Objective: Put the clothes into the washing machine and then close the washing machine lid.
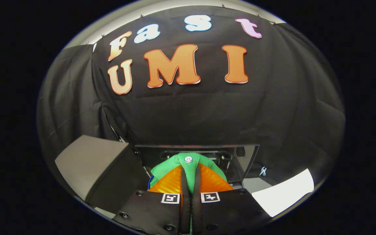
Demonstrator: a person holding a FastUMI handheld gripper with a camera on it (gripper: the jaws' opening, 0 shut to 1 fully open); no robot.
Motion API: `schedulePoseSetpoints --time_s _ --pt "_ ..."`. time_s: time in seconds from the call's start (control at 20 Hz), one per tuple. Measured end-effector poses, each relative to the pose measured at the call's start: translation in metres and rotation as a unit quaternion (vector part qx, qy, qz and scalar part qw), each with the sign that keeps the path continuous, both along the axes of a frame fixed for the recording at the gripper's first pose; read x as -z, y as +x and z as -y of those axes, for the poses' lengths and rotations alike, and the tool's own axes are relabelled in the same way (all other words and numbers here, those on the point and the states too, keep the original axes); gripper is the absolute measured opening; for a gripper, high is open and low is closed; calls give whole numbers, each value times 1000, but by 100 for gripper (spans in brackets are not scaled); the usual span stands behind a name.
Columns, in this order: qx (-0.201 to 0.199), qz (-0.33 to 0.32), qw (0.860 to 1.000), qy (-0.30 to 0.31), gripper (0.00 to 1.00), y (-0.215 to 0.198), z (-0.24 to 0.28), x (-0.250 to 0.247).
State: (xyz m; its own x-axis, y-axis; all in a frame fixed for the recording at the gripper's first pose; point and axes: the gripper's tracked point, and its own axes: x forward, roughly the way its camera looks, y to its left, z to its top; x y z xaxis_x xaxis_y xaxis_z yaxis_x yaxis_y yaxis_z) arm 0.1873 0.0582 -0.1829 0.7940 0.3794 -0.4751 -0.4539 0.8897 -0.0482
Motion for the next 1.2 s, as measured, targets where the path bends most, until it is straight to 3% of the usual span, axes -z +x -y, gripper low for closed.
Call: schedulePoseSetpoints --time_s 0.45,1.2 --pt "-21 -82 996 -42 10 -2 12 118" --pt "16 -183 976 -121 15 -13 38 255"
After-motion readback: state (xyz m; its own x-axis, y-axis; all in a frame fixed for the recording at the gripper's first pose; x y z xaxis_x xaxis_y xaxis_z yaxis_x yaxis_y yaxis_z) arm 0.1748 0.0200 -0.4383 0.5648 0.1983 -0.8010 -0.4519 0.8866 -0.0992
